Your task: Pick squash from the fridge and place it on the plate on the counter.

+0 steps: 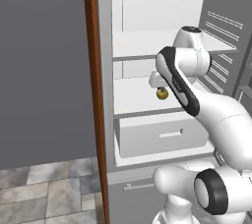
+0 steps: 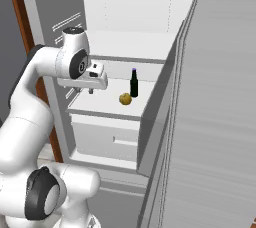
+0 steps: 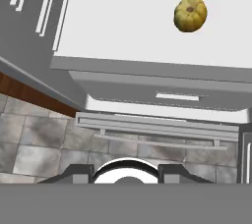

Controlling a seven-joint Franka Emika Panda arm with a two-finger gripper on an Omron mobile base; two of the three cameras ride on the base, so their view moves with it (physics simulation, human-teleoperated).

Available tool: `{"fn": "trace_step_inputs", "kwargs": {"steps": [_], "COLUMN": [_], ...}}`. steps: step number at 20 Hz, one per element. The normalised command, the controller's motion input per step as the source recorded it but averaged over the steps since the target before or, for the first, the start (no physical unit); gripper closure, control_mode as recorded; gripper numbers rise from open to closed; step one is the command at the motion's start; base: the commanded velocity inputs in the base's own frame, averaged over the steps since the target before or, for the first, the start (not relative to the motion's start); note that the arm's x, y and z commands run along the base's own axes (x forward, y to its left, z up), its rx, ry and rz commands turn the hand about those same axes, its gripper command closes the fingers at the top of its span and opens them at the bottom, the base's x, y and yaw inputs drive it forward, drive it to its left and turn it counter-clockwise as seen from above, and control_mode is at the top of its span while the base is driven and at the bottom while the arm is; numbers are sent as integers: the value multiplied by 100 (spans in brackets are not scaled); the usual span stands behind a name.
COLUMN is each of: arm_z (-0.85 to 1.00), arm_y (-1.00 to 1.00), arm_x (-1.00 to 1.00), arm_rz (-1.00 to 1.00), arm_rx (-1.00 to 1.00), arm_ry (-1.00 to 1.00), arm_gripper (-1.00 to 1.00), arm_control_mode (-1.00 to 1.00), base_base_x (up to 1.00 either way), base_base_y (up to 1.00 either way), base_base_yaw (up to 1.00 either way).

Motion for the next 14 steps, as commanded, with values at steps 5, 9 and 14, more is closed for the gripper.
{"fn": "trace_step_inputs", "kwargs": {"steps": [5,9,14], "arm_z": [0,-38,-67], "arm_y": [0,-1,-3], "arm_x": [-6,-1,0], "arm_rz": [0,-8,-11], "arm_rx": [0,-5,-13], "arm_ry": [1,18,11], "arm_gripper": [-100,-100,-100], "arm_control_mode": [-100,-100,-100], "base_base_x": [0,0,0], "base_base_y": [0,0,0], "base_base_yaw": [0,0,0]}}
